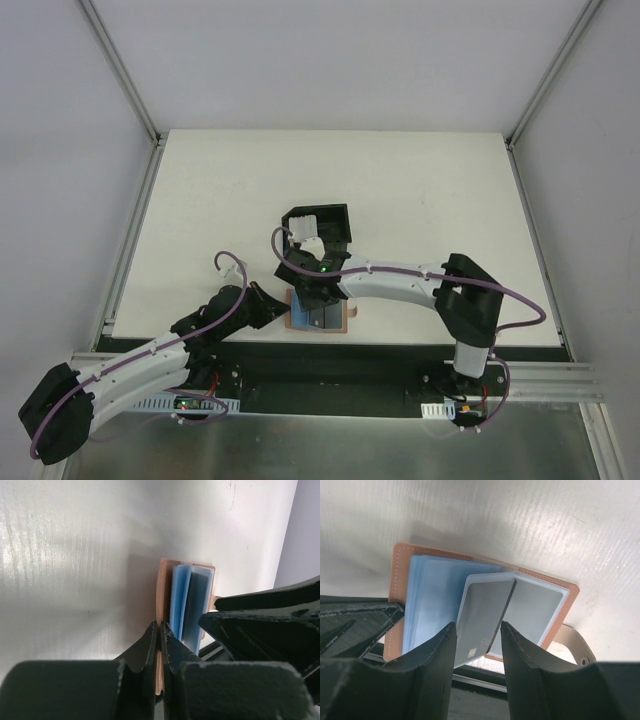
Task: Put the credit cards into the card holder
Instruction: Insert the credit card into the card holder.
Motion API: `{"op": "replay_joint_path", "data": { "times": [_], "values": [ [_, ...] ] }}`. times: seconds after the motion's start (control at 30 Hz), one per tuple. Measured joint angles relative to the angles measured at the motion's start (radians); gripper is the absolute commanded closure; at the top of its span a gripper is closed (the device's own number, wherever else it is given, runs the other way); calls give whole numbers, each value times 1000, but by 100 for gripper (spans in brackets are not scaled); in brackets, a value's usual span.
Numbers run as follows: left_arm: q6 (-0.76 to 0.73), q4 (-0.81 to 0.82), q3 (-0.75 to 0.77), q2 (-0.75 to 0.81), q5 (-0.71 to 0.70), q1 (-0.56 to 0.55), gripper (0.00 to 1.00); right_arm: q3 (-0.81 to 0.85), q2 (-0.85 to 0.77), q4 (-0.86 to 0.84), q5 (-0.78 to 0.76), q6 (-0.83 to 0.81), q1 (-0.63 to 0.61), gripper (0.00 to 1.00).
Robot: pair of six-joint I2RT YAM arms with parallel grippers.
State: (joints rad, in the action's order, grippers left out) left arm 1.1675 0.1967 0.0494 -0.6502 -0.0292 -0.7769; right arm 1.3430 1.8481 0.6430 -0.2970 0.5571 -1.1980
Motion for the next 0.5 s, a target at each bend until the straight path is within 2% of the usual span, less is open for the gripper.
{"op": "replay_joint_path", "data": {
  "times": [0.5],
  "values": [
    [0,-22,0,3,-2,0,100,-171,-182,-3,-31,32,-2,58]
  ]
}}
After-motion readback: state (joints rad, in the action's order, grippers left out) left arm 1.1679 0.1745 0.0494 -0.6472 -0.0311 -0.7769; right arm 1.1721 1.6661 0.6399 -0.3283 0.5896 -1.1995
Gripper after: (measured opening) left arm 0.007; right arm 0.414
